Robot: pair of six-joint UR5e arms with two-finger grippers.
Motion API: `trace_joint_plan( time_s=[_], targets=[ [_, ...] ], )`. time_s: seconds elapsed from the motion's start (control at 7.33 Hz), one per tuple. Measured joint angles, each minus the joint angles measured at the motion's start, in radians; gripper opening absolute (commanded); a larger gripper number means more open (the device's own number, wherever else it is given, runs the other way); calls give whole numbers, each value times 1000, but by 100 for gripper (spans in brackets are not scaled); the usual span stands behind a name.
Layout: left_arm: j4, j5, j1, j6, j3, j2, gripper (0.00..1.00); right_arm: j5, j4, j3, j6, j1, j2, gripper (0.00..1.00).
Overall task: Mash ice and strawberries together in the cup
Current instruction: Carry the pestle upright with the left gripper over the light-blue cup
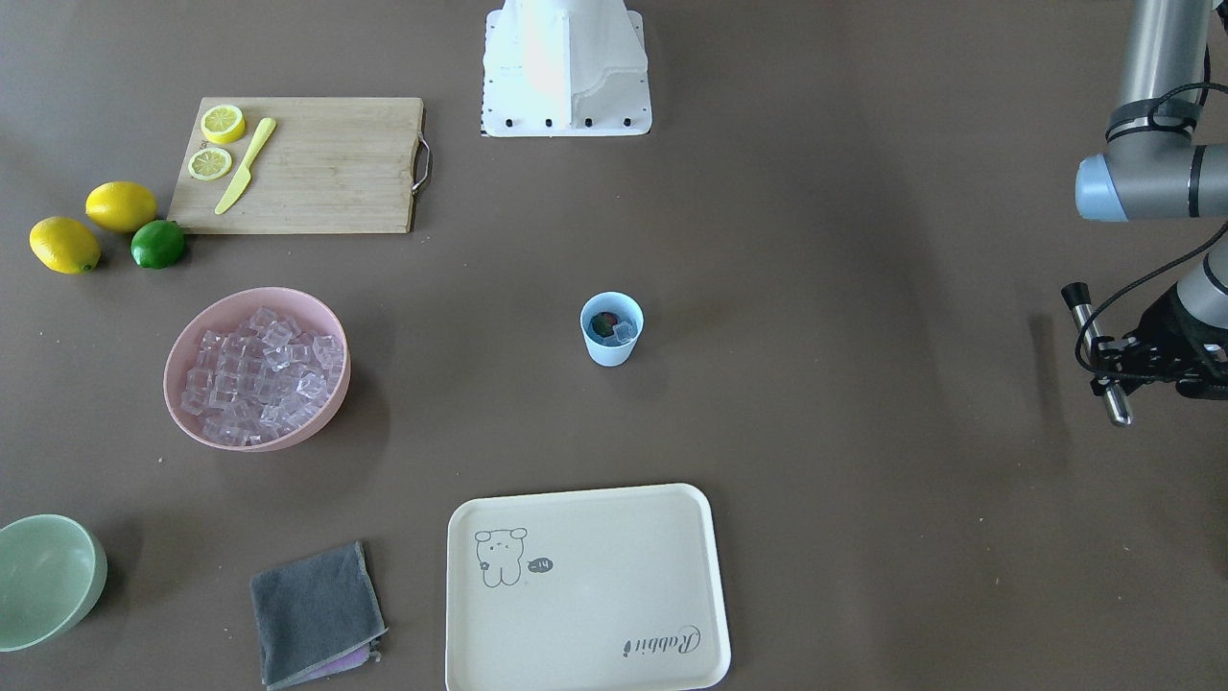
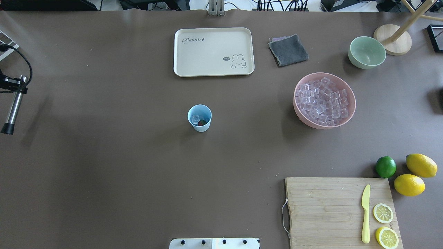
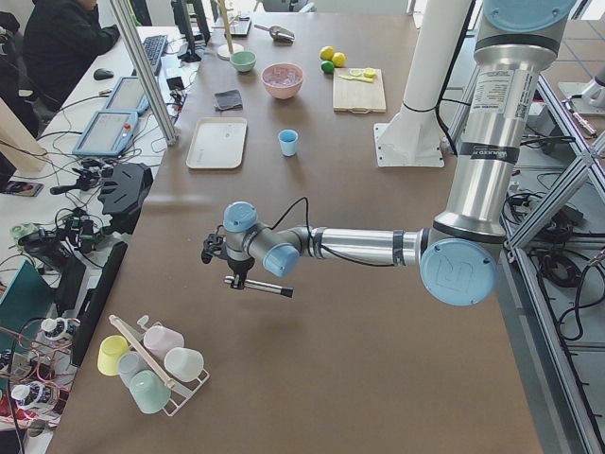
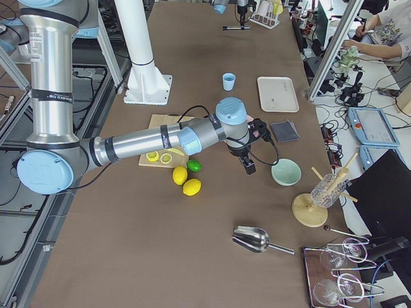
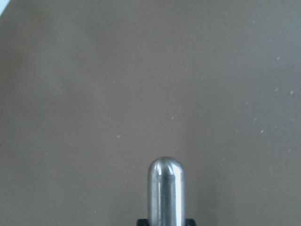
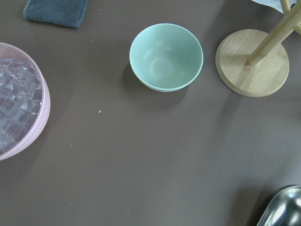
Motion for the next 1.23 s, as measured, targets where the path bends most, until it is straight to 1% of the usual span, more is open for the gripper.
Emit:
trace_joint_plan(
  time_s=[0.27, 0.41, 0.55, 0.68, 0.82, 0.95, 1.09, 1.23],
  targets=[
    [3, 35, 31, -162, -87, -133, 0, 10, -11, -8, -2, 0, 14, 99],
    [4, 73, 64, -253, -149, -194, 0, 25, -27, -9, -2, -1, 27, 99],
    [12, 144, 114, -355, -225, -241, 0, 38, -67, -10, -2, -1, 39, 99],
    [22, 252, 179, -428, -285, -278, 0, 36, -112, -16, -2, -7, 48, 99],
    [25, 383, 262, -468, -329, -310, 0, 19, -152, -27, -2, -18, 59, 99],
    [24, 530, 363, -490, -359, -346, 0, 1, -195, -42, 0, -28, 73, 99],
    [23, 655, 442, -498, -377, -383, 0, -14, -231, -54, 12, -34, 85, 99],
    [23, 749, 488, -498, -393, -408, 0, -37, -249, -62, 40, -36, 91, 99]
  ],
)
